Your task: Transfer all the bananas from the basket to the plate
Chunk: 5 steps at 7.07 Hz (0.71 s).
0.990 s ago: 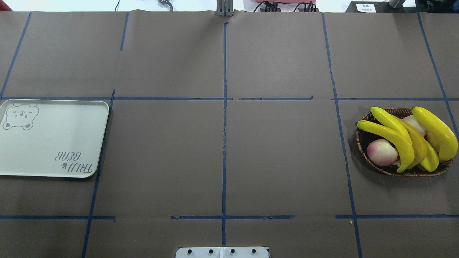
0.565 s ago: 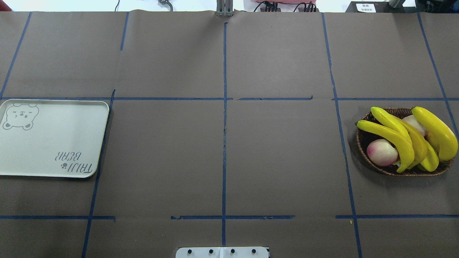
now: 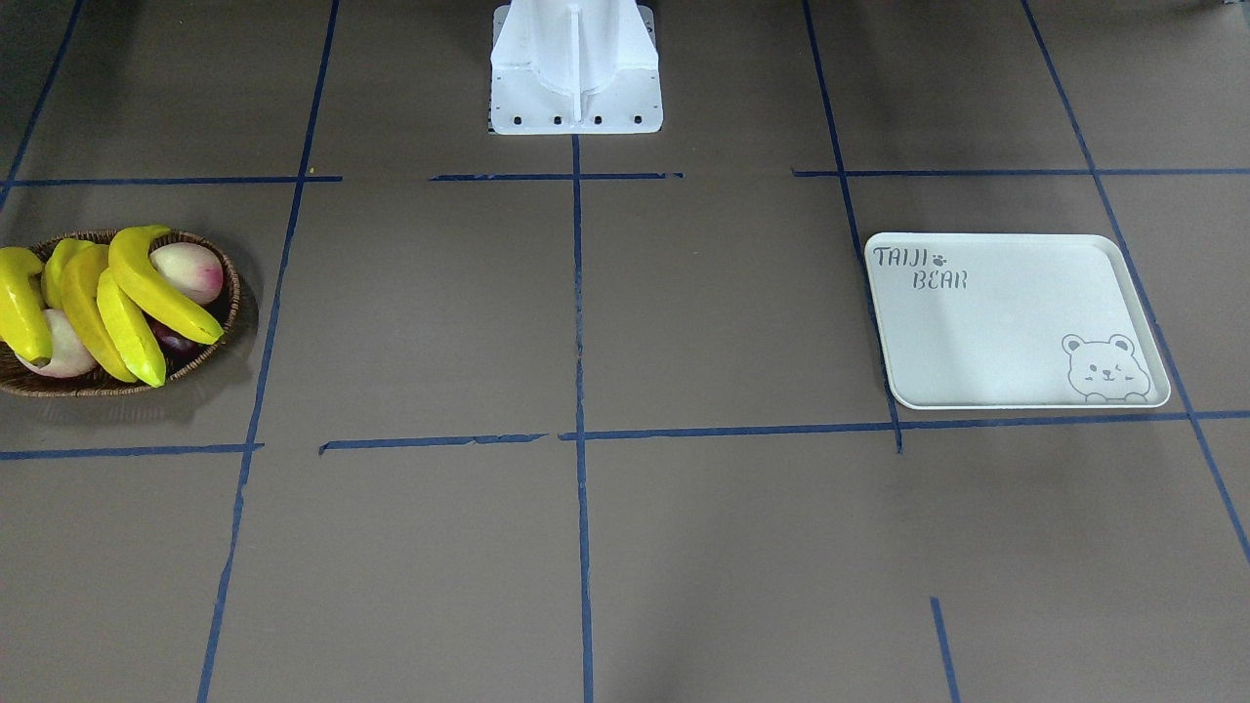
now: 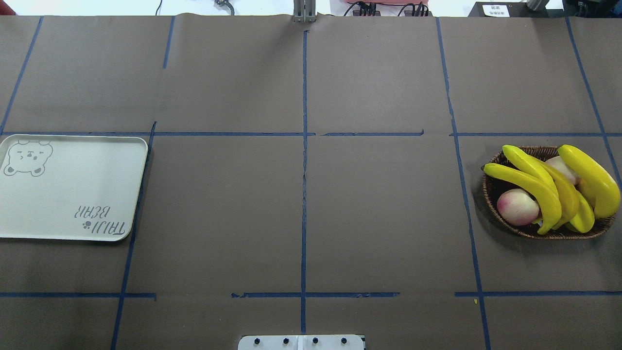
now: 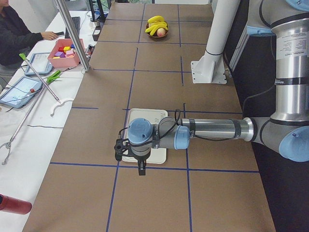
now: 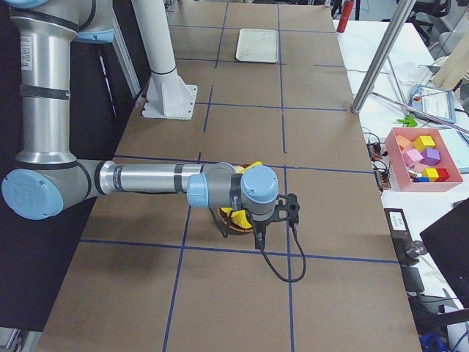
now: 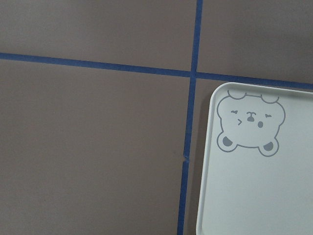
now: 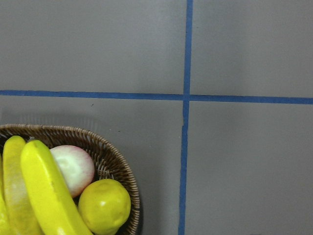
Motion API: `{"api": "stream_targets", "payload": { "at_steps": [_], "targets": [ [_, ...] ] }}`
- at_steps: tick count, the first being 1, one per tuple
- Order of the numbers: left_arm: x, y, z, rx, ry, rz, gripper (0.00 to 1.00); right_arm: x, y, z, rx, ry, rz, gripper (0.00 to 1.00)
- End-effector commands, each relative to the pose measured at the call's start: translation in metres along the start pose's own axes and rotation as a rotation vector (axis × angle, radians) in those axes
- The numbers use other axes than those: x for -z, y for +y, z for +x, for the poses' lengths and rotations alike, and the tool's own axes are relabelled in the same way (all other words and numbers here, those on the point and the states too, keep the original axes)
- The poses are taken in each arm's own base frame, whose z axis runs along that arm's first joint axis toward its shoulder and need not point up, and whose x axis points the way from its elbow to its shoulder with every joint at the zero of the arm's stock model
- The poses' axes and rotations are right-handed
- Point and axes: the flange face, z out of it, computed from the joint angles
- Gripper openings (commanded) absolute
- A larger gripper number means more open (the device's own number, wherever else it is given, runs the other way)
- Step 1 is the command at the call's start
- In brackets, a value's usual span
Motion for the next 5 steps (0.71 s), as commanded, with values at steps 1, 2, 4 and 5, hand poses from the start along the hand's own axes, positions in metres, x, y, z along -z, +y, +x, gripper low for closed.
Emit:
{"api": "stream_targets", "payload": {
  "at_steps": [1, 2, 4, 5],
  "targets": [
    [0.004, -0.001, 0.005, -0.010, 0.004, 0.007, 1.00, 0.026, -0.011, -0.062, 0.117, 0.010, 0.045, 1.00],
    [0.005, -0.004, 0.006, -0.019, 0.004, 0.012, 1.00, 0.014, -0.011, -0.059, 0.109, -0.019, 0.025, 1.00],
    [0.002, -0.003, 0.003, -0.010, 0.004, 0.009, 1.00, -0.006, -0.010, -0.123, 0.170, -0.050, -0.022, 1.00],
    [0.001, -0.004, 0.002, -0.004, 0.004, 0.007, 1.00, -0.022, -0.008, -0.140, 0.158, -0.029, -0.053, 0.99]
  ]
}}
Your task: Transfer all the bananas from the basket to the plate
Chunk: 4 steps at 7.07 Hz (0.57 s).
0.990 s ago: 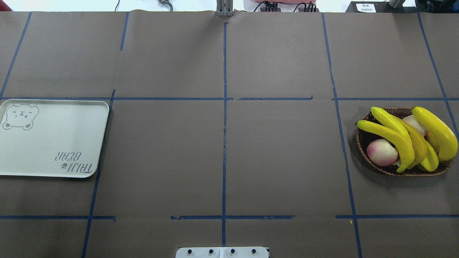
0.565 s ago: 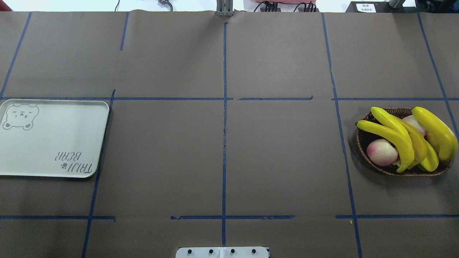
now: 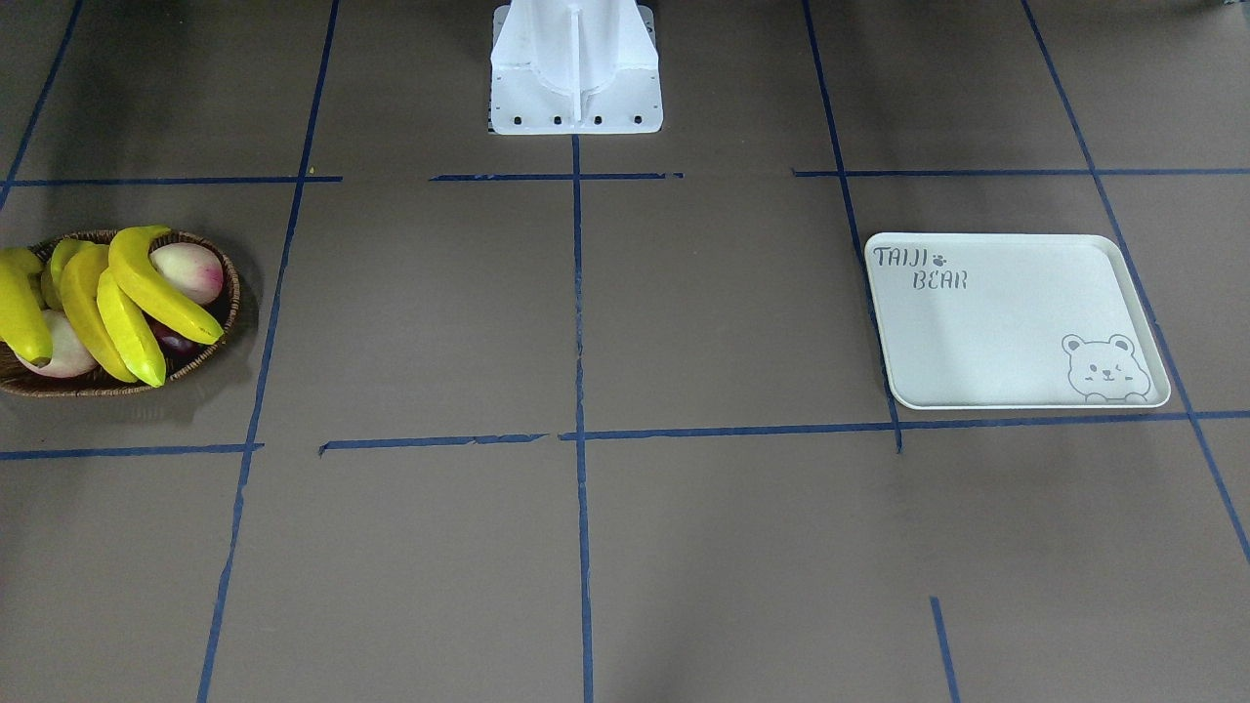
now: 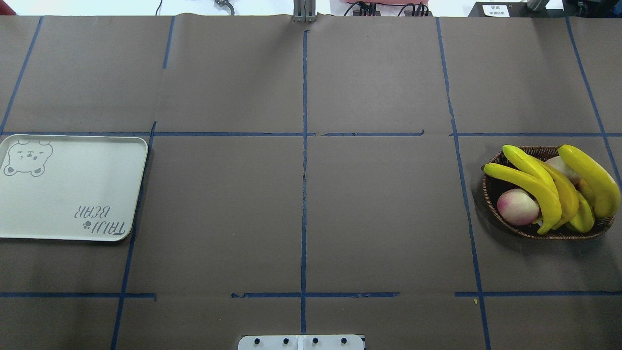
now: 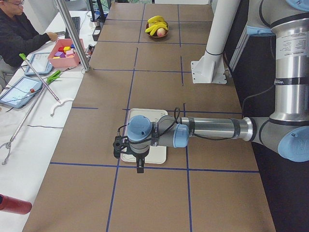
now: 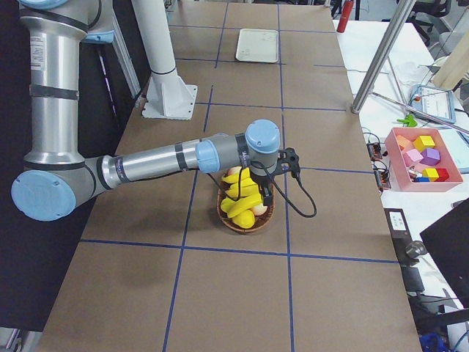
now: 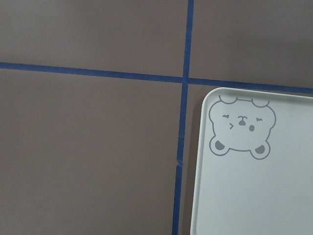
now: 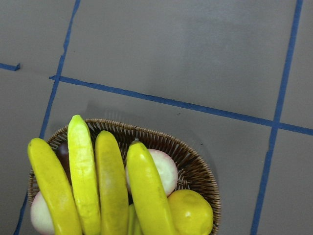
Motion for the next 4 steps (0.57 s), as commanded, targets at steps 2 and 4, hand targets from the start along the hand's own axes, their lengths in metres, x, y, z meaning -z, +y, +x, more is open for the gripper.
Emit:
{"api": "stream_targets", "payload": {
  "at_steps": [2, 4],
  "targets": [
    [-0.001, 0.000, -0.001, 0.016, 0.000, 0.000, 1.00, -0.049, 0.033, -0.023, 0.078, 0.059, -0.044, 0.99],
    [0.001, -0.001, 0.001, 0.011, 0.000, 0.003, 1.00, -0.071, 0.053, -0.015, 0.111, 0.067, -0.043, 0.99]
  ]
}}
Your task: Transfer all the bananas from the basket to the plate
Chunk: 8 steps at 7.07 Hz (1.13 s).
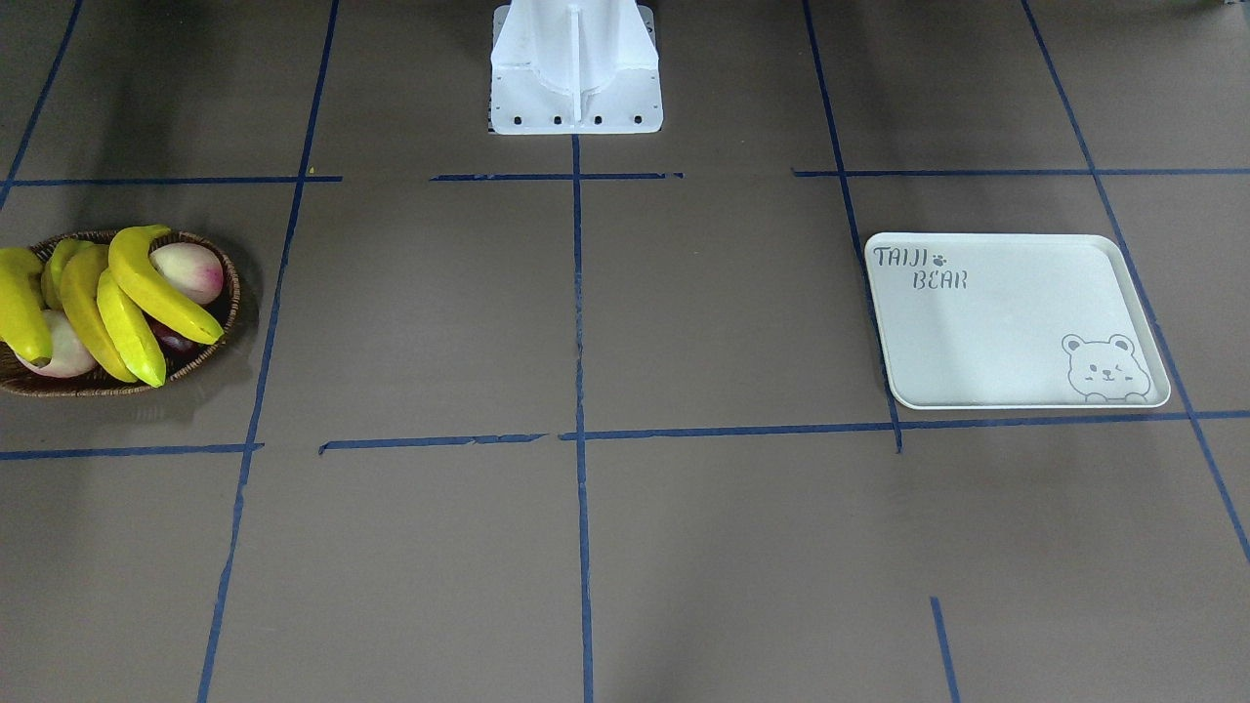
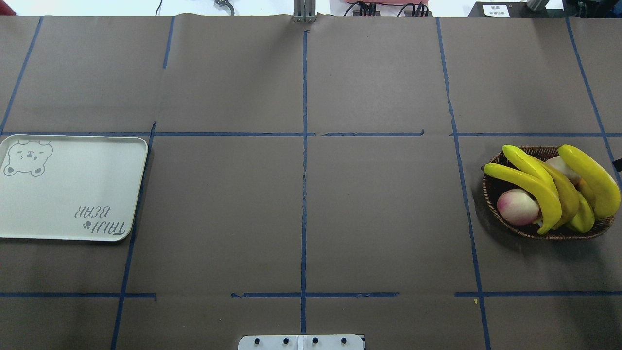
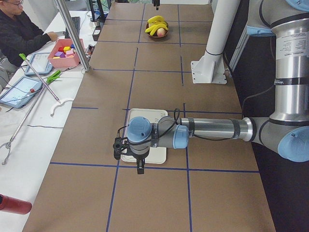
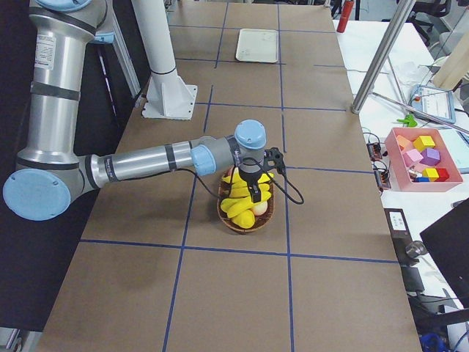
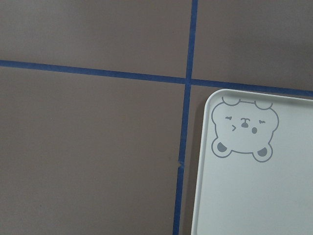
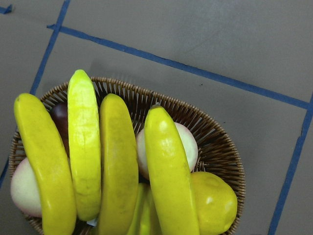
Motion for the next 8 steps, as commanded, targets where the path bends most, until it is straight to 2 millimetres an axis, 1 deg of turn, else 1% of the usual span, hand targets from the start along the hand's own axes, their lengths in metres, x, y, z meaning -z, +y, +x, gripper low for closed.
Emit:
{"api": "stream_targets", "payload": {
  "at_steps": [1, 2, 3, 5, 6, 7, 8],
  "targets": [
    [0.001, 0.000, 0.001, -0.003, 0.000, 0.002, 1.00, -0.035, 0.014, -0.006, 0.031, -0.005, -0.053, 0.99],
    [0.001, 0.001, 0.001, -0.004, 0.000, 0.001, 1.00, -0.052, 0.017, -0.002, 0.029, -0.003, -0.089, 0.99],
    [0.000, 0.001, 0.001, -0.004, 0.002, 0.001, 1.00, -0.060, 0.019, 0.002, 0.024, 0.006, -0.107, 0.99],
    [0.003, 0.001, 0.001, -0.004, 0.002, 0.005, 1.00, -0.070, 0.022, 0.011, 0.020, 0.047, -0.123, 0.99],
    [0.003, 0.000, 0.004, -0.008, 0.002, 0.006, 1.00, -0.078, 0.023, 0.008, 0.027, 0.046, -0.139, 0.98],
    [0.004, 0.000, 0.005, -0.009, 0.002, 0.008, 1.00, -0.089, 0.018, 0.007, 0.033, 0.044, -0.155, 0.98],
    [0.004, 0.000, 0.005, -0.009, 0.002, 0.008, 1.00, -0.093, 0.012, 0.006, 0.036, 0.040, -0.156, 0.98]
  ]
}}
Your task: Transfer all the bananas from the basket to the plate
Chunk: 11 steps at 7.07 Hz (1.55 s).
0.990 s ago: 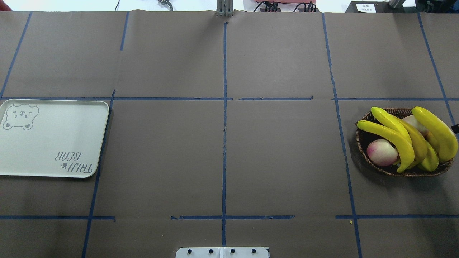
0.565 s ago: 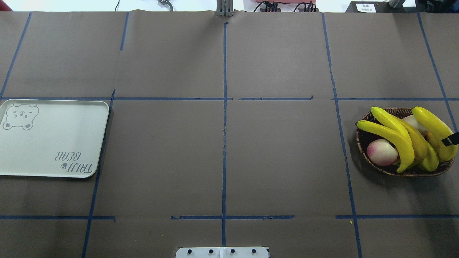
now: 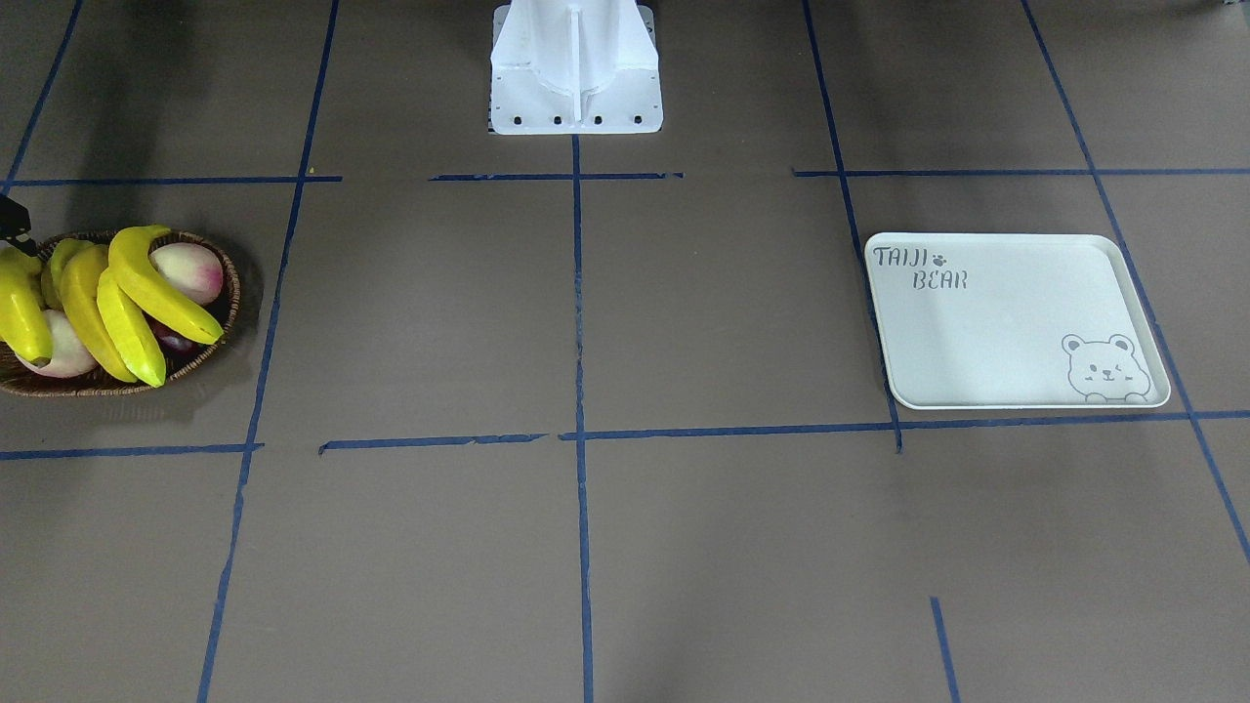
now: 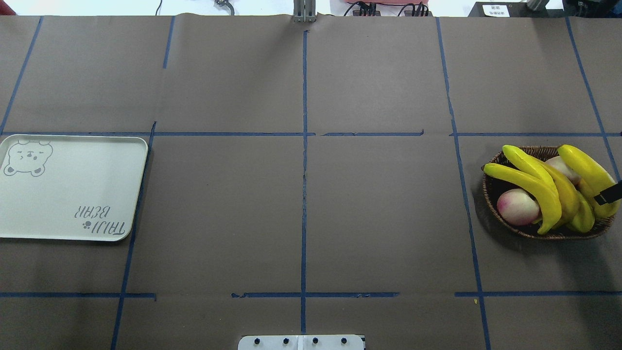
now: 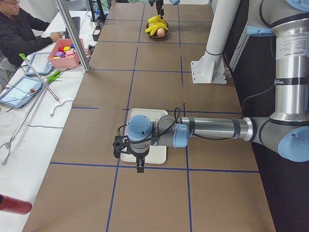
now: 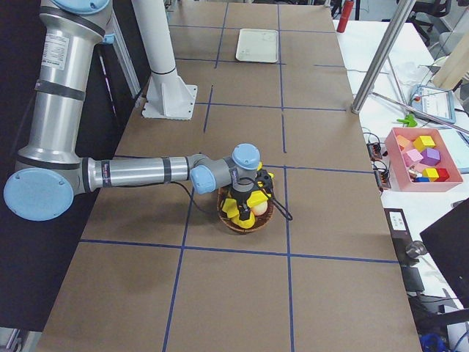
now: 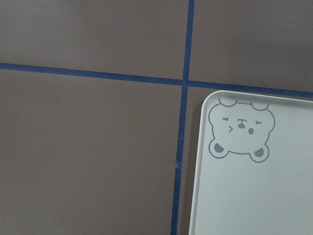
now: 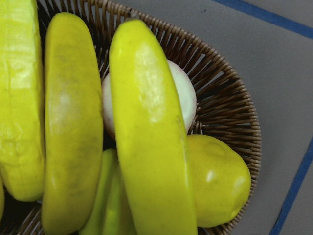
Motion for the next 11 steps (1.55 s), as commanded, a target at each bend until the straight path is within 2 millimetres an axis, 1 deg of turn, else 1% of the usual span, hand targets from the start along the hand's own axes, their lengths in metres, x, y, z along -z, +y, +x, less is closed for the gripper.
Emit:
{"api": "stream_targets", "payload": {
  "at_steps": [1, 2, 3, 5, 6, 7, 8, 9, 10, 11],
  "targets": [
    [0.000, 0.000, 0.001, -0.001, 0.000, 0.001, 1.00, -0.007, -0.007, 0.000, 0.004, -0.002, -0.010, 0.94],
    [0.000, 0.000, 0.001, -0.001, 0.000, 0.001, 1.00, -0.007, -0.007, -0.001, 0.004, -0.007, -0.010, 0.85],
    [0.000, 0.000, 0.000, 0.000, 0.000, 0.000, 1.00, -0.007, -0.007, -0.001, 0.007, -0.009, -0.011, 0.82],
    [0.001, -0.001, 0.001, -0.002, 0.000, 0.002, 1.00, -0.004, -0.008, -0.003, 0.016, -0.015, -0.004, 0.60],
    [0.001, -0.001, 0.001, -0.002, 0.000, 0.002, 1.00, -0.001, -0.008, -0.004, 0.018, -0.017, 0.000, 0.42],
    [0.001, -0.001, 0.002, -0.002, 0.000, 0.003, 1.00, 0.001, -0.006, -0.005, 0.018, -0.016, 0.005, 0.28],
    [0.001, -0.001, 0.002, -0.002, 0.000, 0.003, 1.00, 0.001, -0.003, -0.003, 0.020, -0.014, 0.003, 0.10],
    [0.001, -0.001, 0.001, 0.000, 0.000, 0.002, 1.00, 0.007, -0.003, -0.005, 0.029, -0.007, 0.016, 0.00],
    [0.001, -0.001, 0.001, 0.000, 0.000, 0.002, 1.00, 0.022, 0.001, -0.001, 0.019, -0.001, 0.044, 0.00],
    [0.001, -0.001, 0.001, 0.001, 0.000, 0.002, 1.00, 0.051, 0.016, 0.001, 0.004, 0.003, 0.091, 0.00]
  ]
}}
